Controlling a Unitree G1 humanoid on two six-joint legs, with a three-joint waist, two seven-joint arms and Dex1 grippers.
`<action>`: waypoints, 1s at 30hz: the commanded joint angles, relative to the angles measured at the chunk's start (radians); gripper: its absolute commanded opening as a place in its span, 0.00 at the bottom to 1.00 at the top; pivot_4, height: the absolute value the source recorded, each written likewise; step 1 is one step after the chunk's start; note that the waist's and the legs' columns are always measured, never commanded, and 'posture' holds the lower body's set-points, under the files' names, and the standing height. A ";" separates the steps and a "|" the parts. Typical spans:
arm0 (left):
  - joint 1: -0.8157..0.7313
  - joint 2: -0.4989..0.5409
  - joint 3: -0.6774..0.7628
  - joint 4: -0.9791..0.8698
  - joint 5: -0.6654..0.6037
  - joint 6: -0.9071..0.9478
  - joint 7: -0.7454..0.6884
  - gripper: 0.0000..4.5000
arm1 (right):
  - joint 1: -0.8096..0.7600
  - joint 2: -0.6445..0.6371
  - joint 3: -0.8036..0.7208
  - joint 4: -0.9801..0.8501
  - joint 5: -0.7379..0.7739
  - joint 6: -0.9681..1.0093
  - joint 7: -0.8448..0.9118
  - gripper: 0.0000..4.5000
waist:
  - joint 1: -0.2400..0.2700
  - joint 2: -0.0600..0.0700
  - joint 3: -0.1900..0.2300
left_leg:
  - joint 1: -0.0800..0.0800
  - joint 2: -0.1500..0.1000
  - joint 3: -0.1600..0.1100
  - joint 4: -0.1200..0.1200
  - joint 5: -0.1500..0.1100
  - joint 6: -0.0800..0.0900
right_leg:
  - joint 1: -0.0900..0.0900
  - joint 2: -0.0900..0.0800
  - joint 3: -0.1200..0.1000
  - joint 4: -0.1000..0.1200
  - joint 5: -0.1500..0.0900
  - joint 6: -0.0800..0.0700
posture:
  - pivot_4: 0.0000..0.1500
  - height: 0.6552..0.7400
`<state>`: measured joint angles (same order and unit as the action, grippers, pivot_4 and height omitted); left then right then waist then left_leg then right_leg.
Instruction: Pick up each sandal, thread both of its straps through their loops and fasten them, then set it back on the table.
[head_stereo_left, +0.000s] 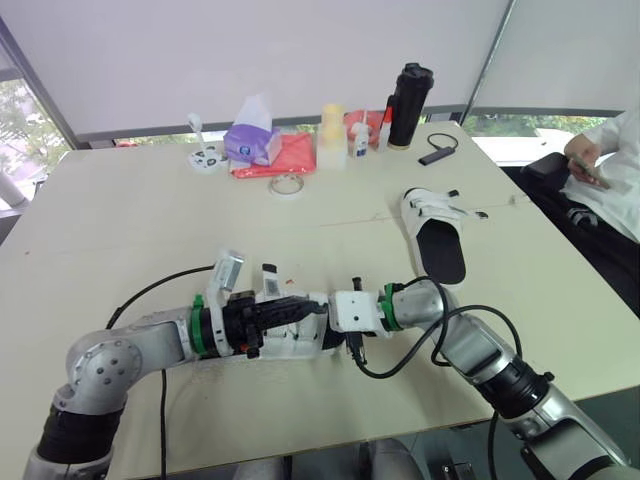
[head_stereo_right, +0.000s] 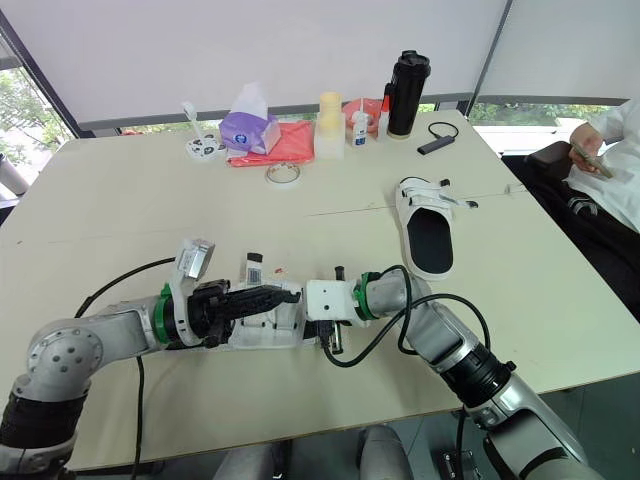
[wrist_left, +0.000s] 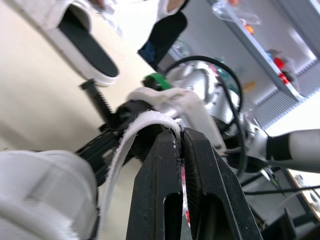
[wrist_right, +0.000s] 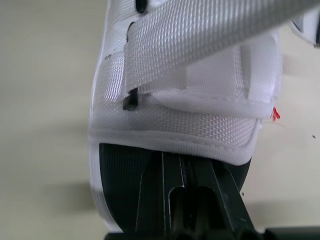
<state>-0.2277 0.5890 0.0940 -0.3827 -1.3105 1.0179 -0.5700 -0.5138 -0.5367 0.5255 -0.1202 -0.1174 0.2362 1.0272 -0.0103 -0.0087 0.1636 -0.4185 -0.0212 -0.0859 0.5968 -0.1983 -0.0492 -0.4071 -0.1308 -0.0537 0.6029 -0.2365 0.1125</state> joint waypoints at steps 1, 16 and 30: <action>-0.015 -0.015 0.044 -0.026 -0.005 -0.043 0.003 0.01 | 0.035 -0.026 0.031 0.067 -0.057 0.047 0.002 0.00 | 0.000 0.000 0.000 | 0.000 0.000 0.000 0.000 0.000 0.000 | 0.000 0.000 0.000 0.000 0.000 0.000 | 1.00 1.00; 0.035 -0.101 0.094 0.040 -0.025 -0.023 0.166 0.01 | 0.043 -0.027 0.032 0.061 -0.060 0.050 0.005 0.00 | 0.002 0.000 0.000 | 0.004 0.000 0.000 0.000 0.000 0.000 | 0.004 0.000 0.000 0.000 0.000 0.000 | 1.00 1.00; 0.115 -0.189 0.104 0.140 -0.106 -0.017 0.310 0.22 | 0.037 -0.027 0.037 0.071 -0.072 0.040 0.007 0.00 | 0.002 0.000 -0.001 | 0.009 0.000 0.000 0.000 0.000 -0.001 | 0.010 -0.001 0.000 -0.001 0.000 0.000 | 1.00 1.00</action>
<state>-0.1190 0.4015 0.1783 -0.2497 -1.4087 1.0112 -0.2720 -0.5081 -0.5367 0.5283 -0.1206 -0.1354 0.2387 1.0244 -0.0085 -0.0089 0.1631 -0.4092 -0.0215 -0.0864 0.5965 -0.1988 -0.0500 -0.3973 -0.1315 -0.0537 0.6015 -0.2368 0.1126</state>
